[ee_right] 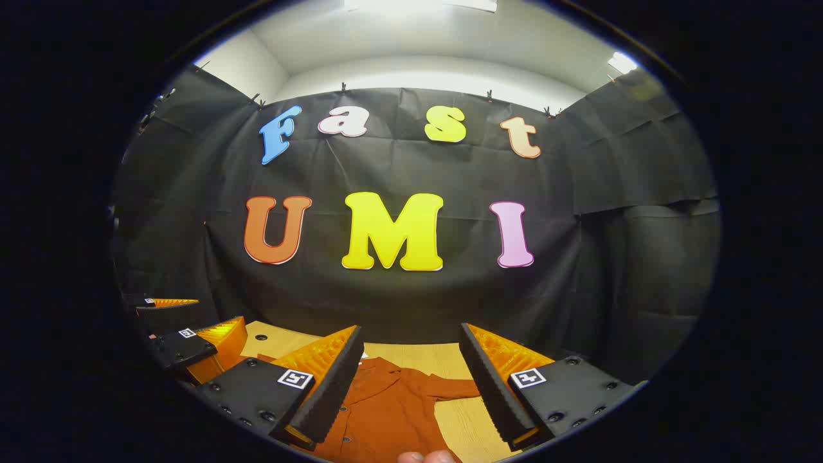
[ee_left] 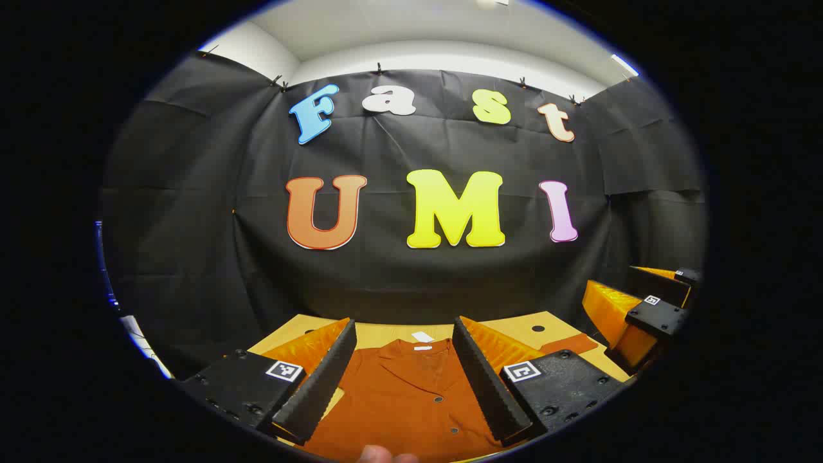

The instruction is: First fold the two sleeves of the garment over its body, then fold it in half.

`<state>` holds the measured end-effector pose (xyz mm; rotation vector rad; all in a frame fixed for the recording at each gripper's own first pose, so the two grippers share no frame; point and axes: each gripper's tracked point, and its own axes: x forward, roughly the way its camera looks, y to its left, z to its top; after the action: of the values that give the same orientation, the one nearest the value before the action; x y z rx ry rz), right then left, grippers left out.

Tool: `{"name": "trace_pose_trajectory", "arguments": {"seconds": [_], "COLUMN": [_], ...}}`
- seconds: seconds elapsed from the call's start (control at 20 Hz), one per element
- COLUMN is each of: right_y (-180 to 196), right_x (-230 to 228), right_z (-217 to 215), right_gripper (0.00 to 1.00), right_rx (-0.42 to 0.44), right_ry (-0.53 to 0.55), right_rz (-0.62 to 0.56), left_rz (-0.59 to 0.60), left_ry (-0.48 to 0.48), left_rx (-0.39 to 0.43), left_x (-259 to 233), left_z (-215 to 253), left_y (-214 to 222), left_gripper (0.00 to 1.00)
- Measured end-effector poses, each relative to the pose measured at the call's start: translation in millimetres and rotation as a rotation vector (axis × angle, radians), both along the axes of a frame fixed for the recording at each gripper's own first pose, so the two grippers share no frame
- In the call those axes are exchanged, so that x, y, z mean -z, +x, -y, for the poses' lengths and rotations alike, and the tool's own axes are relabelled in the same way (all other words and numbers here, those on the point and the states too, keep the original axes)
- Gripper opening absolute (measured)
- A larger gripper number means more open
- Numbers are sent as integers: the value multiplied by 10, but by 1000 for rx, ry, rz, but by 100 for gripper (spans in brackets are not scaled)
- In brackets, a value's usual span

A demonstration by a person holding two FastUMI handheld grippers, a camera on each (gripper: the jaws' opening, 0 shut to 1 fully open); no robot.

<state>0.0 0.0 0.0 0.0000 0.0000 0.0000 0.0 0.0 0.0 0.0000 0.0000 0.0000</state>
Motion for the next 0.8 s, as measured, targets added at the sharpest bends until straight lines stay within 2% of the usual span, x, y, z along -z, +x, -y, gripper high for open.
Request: {"name": "trace_pose_trajectory", "arguments": {"seconds": [0.25, 0.8], "right_y": [63, 154], "right_x": [81, 252], "right_z": [28, -251], "right_gripper": [95, 95], "right_rx": [-8, -58], "right_ry": [1, -16], "right_rz": [-40, -91], "left_rz": [-11, 0], "left_ry": [35, 43], "left_rx": [1, 20], "left_x": [47, 2], "left_z": [30, -76], "left_y": [46, 150], "left_gripper": [97, 97]}}
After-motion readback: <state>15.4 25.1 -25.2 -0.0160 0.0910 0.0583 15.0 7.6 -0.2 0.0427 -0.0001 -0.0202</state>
